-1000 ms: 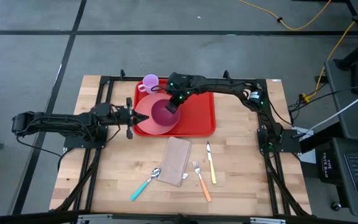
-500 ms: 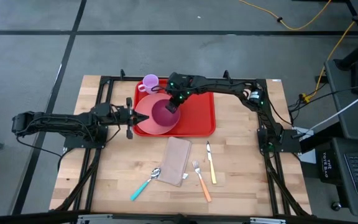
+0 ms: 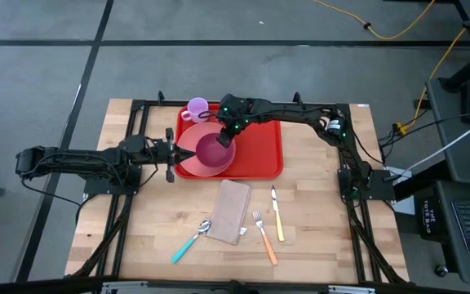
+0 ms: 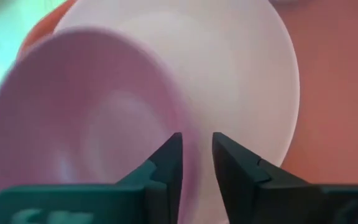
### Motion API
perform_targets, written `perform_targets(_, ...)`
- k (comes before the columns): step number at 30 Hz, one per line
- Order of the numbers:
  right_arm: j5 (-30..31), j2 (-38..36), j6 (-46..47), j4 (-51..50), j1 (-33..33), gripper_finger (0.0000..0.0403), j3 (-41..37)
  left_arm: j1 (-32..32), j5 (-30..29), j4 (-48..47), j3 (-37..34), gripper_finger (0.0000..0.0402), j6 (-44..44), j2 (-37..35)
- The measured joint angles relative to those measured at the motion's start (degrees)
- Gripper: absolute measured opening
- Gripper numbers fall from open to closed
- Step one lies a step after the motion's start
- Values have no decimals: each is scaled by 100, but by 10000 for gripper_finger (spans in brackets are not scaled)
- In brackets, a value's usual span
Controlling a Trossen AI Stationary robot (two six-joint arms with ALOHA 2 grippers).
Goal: Set up tray
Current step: Put the pink bowl on top of the light orange plate
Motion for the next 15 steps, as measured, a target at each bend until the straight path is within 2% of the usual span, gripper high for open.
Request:
perform_targets(8,-7,-2,-122,494,-2,128,0,0,0,1,0,3,0,0)
perform_targets(15,2,-2,-438,697,-2,131,0,0,0,1,0,3,0,0)
